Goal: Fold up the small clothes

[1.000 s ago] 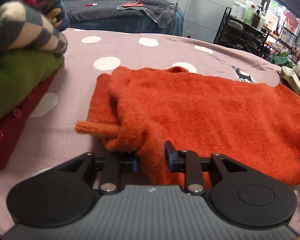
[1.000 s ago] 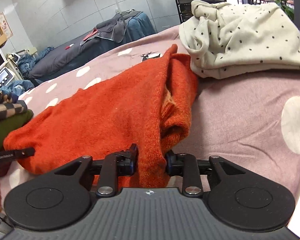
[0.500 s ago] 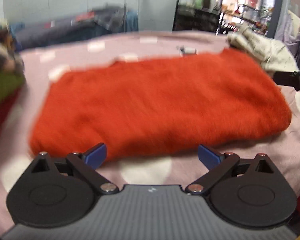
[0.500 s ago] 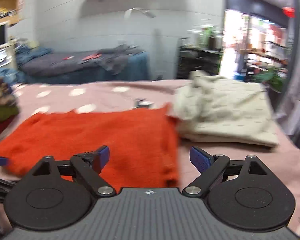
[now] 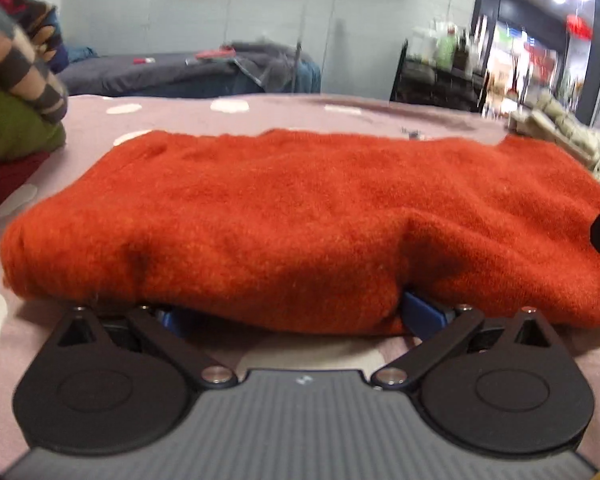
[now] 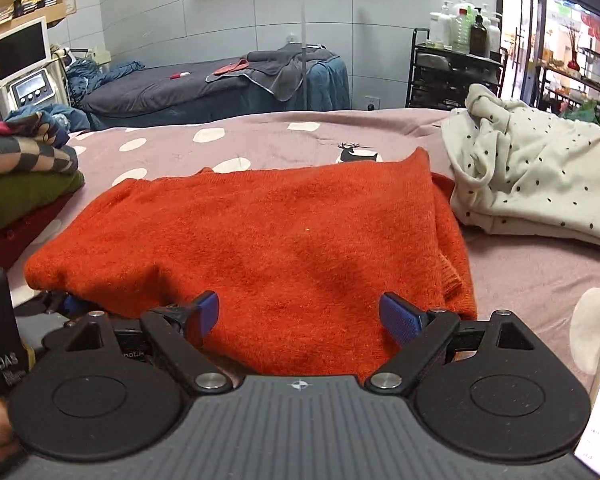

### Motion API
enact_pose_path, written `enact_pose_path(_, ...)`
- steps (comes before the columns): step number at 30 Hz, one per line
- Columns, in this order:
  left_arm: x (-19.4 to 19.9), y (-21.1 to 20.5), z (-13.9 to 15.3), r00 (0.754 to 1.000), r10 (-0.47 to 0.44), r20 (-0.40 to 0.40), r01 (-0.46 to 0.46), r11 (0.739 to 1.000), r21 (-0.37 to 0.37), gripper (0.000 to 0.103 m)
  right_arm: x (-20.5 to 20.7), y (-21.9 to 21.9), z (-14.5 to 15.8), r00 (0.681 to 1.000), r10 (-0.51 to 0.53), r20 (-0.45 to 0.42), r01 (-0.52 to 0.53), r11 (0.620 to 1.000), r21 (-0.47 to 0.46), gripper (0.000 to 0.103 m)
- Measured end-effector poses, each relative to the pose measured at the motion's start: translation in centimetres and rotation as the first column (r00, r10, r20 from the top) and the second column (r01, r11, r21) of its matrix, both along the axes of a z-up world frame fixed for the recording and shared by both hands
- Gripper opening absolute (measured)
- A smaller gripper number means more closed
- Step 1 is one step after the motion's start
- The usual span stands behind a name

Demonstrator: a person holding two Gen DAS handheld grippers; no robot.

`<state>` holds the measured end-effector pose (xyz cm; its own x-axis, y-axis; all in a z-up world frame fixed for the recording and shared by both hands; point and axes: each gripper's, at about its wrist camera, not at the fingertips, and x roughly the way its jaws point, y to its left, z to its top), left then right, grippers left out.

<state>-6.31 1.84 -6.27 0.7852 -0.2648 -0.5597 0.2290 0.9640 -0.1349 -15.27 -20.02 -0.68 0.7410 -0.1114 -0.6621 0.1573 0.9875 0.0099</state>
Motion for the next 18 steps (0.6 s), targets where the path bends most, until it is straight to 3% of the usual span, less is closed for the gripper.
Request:
enact_pose_path(5,-1.6,-1.4,-0.3,0.997,-0.002,0.076,-0.005,0.996,0.090,0.103,0.4,-0.2,-0.8,1.000,-0.020,-0.021,0.021,0.999,0.039,0.103)
enact_pose_path(9,0.9,0.4,1.2,0.997,-0.046,-0.063,0.046,0.999,-0.013,0.103,0.6,-0.1,-1.1,0.999,-0.017,-0.030,0.018,0.999,0.047,0.103)
enact_pose_path(13,4.3,-1.0,2.6,0.982,-0.091,-0.164,0.106,0.991,0.087,0.103,1.2,-0.3,-1.1,1.000,-0.014,-0.028,0.015,0.999,0.044,0.103)
enact_pose_path(18,7.8,-1.9,3.0,0.962,-0.036,-0.270,0.051,0.997,0.051,0.103,3.1,0.1,-1.4,1.000,-0.004,-0.023,0.005,0.999,0.034,0.103)
